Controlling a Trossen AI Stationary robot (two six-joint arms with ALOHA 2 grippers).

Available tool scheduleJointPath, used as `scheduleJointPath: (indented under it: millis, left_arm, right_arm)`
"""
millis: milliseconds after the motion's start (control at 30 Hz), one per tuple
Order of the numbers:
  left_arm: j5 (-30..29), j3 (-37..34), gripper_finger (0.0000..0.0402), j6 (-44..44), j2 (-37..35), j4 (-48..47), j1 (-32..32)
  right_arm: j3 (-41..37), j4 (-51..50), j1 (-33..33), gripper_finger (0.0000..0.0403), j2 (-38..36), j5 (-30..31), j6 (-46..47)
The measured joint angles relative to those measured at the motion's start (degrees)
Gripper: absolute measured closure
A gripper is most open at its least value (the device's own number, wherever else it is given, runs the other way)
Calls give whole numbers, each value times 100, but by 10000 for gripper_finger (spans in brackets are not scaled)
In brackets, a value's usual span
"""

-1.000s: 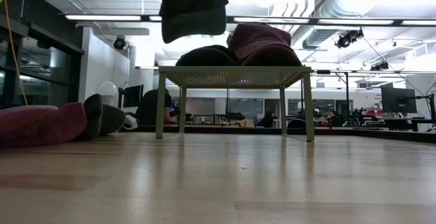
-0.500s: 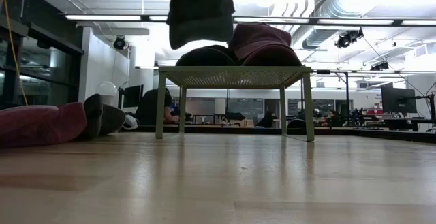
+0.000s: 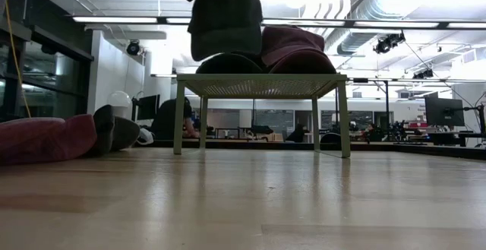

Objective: Pick & Place hat
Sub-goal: Stack the bottom black cap on the other black cap on the shelf

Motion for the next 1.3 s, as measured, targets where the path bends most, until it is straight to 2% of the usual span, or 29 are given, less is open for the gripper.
scheduleJointPath:
  millis: [200, 433, 633, 867, 1033, 1300]
  left_arm:
    - [-187, 0, 386, 46, 155, 46, 1]
    - [-628, 0, 386, 76, 361, 38, 1]
    - [-1278, 2, 379, 190, 418, 79, -4]
    - [-1578, 0, 373, 348, 461, 32, -4]
    - [-1770, 0, 346, 619, 461, 90, -4]
    - [-1927, 0, 271, 817, 461, 90, -4]
  right_arm:
    - [0, -2, 0, 231, 0, 0, -9]
    - [0, -2, 0, 231, 0, 0, -9]
    - [0, -2, 0, 231, 0, 0, -12]
    - [0, -2, 0, 231, 0, 0, -12]
    - [0, -2, 0, 231, 0, 0, -97]
    - [0, -2, 0, 231, 0, -63, -143]
